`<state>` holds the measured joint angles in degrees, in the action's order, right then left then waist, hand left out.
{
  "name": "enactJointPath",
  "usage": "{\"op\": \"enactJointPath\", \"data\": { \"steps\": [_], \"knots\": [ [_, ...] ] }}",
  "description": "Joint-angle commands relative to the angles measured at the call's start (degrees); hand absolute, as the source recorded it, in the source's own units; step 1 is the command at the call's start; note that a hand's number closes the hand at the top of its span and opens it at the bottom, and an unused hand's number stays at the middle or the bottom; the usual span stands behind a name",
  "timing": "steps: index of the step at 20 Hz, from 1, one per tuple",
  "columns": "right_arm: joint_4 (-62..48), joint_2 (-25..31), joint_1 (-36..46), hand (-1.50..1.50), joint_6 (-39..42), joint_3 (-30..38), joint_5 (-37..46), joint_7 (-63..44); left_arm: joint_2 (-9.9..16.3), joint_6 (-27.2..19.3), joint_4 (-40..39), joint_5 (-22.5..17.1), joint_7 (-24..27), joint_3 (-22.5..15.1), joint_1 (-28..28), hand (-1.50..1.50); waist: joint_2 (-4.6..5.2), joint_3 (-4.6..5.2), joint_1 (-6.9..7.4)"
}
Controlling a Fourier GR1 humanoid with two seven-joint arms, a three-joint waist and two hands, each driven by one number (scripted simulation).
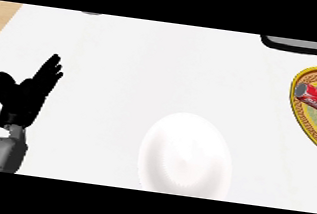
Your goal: Pick the can from the plate and place it in the plate
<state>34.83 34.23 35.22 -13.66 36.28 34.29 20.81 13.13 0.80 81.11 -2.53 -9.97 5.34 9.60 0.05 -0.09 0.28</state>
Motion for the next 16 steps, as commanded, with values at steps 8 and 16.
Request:
{"op": "enactJointPath", "data": {
  "steps": [8, 16],
  "knots": [
    [6.9, -2.4, -0.37, -1.5, 16.43, 8.38, -18.56, -5.95, -0.77, -0.63, -0.08, 0.45, 1.14, 0.47, -1.87, 0.0, -0.42, 0.12, -1.08],
    [13.84, -1.85, -8.62, -1.5, 23.14, 8.12, -27.11, -5.86, -0.71, 1.52, 0.71, 0.17, 1.18, 0.61, -2.9, 0.0, -0.1, 0.09, -0.27]
  ]
}}
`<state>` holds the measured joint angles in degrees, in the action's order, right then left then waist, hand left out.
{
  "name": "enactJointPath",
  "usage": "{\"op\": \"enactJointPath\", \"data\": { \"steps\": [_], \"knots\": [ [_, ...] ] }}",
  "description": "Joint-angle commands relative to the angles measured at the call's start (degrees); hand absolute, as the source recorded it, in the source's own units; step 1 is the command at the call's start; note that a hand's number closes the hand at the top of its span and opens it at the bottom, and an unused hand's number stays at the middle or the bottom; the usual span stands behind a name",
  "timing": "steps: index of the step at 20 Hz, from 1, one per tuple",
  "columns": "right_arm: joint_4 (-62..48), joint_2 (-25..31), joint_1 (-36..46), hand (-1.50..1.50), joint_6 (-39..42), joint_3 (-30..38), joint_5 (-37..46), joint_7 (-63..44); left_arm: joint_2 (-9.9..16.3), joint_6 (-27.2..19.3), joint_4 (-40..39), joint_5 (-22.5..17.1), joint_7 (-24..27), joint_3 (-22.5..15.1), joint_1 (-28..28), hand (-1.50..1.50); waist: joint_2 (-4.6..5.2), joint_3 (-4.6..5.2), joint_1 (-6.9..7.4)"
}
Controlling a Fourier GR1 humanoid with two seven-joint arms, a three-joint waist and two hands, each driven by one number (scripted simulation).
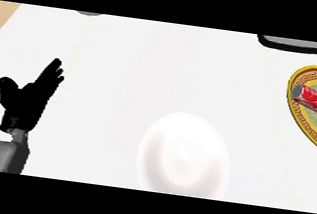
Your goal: Pick the can from the plate and place it in the plate
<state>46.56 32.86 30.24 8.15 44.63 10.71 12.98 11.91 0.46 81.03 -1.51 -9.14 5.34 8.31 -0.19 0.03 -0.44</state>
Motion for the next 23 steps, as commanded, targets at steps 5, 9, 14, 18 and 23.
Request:
{"op": "enactJointPath", "data": {
  "steps": [5, 9, 14, 18, 23],
  "knots": [
    [2.42, 0.93, -6.47, -1.5, 0.41, -1.19, -5.91, 2.65, 0.16, 0.79, -6.73, 0.84, 1.59, 1.49, 4.9, 0.0, 0.17, -0.01, 0.2],
    [-3.04, 5.95, -9.29, -1.5, 3.85, 0.04, -8.12, 8.21, 0.91, 2.26, -5.45, -0.19, 2.9, 2.57, 3.47, 0.0, 0.18, -0.02, 0.32],
    [-15.76, 12.62, -8.53, -1.5, 4.67, -0.03, -7.39, 14.51, 0.0, 1.57, -0.21, 0.36, -0.78, 1.18, 1.06, 0.0, 0.3, -0.1, 0.93],
    [-16.54, 15.88, -10.53, -1.5, 7.23, -0.34, -8.55, 13.88, -1.36, 0.51, -3.43, 1.82, 3.34, 0.92, 1.72, 0.0, 0.27, -0.06, 0.49],
    [-19.67, 14.26, -8.58, -1.5, 3.46, -4.7, -7.11, 15.25, -2.32, 0.84, -0.47, 1.49, -0.2, 0.0, 1.37, 0.0, 0.26, -0.07, 0.78]
  ]
}}
